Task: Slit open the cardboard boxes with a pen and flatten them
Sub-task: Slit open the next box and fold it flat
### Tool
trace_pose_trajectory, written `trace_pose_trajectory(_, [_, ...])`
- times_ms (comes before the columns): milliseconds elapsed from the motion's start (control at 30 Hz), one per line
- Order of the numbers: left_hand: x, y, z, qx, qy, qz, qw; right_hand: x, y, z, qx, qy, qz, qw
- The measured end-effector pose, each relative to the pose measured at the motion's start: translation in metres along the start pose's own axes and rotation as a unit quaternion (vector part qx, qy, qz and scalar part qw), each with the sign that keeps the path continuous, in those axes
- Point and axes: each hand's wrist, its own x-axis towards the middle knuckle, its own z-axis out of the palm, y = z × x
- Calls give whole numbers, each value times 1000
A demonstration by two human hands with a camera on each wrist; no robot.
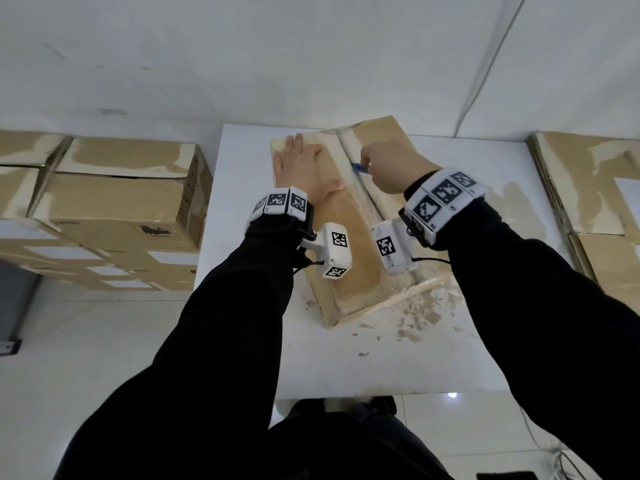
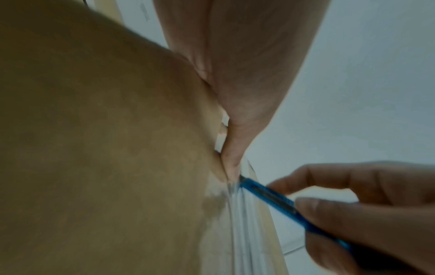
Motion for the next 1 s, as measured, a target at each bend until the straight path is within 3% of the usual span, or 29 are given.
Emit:
trace_pose_trajectory(333, [1, -1, 1, 4, 7, 3, 1000, -65, 17, 22, 52, -11, 12, 999])
trace_pose_trajectory(1000, [2, -1, -1, 36, 2, 7, 999, -203, 34, 95, 162, 80, 75, 981])
